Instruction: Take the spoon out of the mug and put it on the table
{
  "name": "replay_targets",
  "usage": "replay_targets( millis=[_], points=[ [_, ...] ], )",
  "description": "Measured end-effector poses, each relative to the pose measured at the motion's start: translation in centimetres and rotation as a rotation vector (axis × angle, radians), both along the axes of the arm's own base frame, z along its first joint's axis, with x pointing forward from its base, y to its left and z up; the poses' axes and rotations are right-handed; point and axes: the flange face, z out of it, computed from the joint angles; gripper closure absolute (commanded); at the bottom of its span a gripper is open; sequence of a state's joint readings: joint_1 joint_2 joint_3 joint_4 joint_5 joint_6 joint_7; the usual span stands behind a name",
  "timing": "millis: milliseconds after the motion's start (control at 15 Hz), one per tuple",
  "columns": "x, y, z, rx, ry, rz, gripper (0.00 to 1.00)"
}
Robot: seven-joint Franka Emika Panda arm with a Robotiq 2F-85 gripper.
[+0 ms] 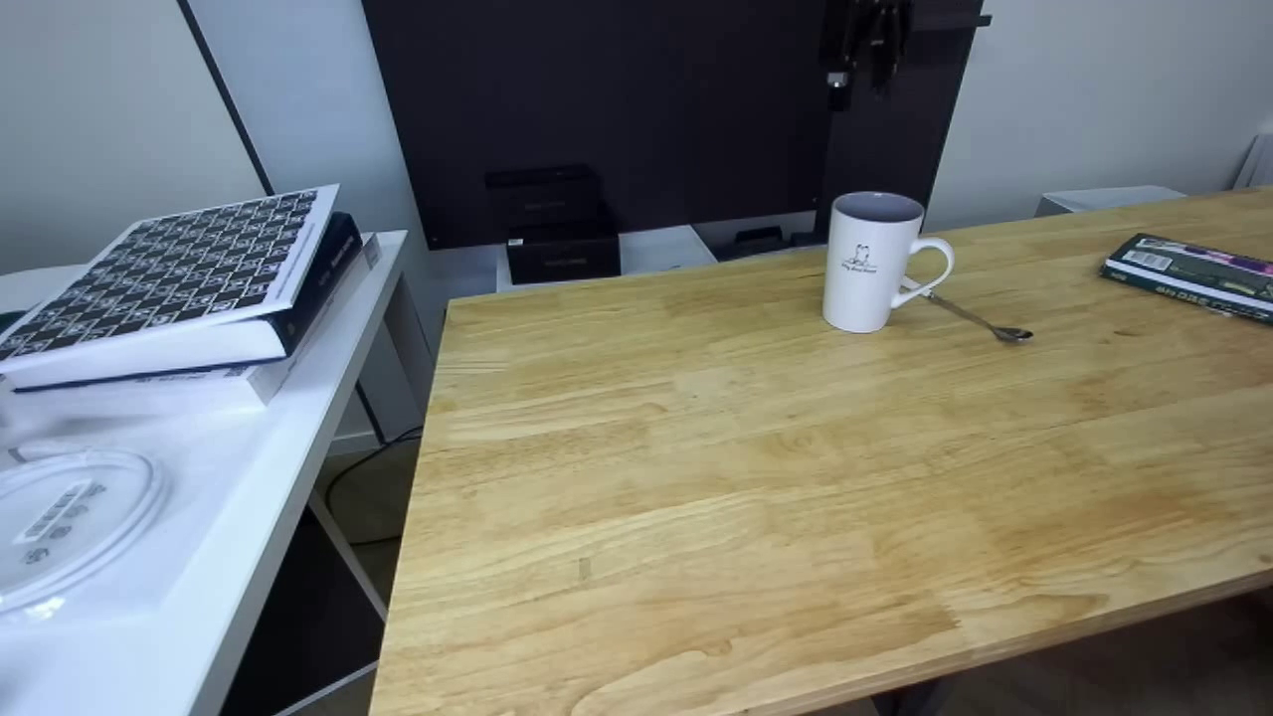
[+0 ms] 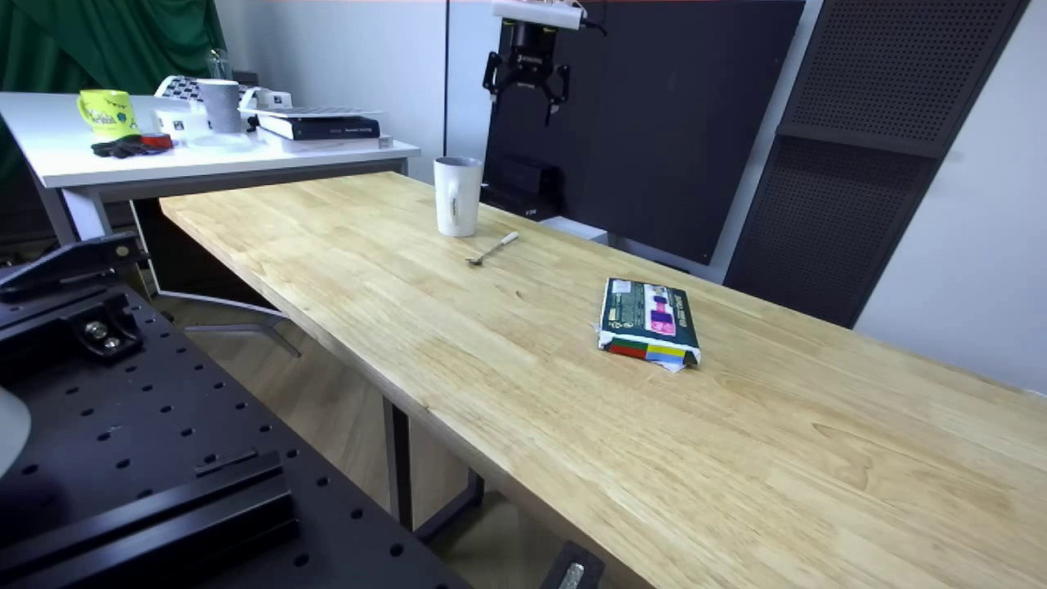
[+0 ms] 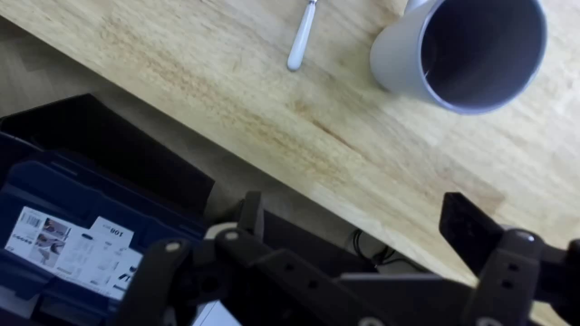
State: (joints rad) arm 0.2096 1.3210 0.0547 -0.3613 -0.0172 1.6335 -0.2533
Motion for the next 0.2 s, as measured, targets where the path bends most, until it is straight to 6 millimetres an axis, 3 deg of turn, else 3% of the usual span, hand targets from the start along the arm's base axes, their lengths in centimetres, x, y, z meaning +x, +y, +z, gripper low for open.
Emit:
replay_targets(
  millis=[200],
  points=[
    [0.85, -0.04, 0.67, 0.012, -0.073, -0.067, 0.0]
  ],
)
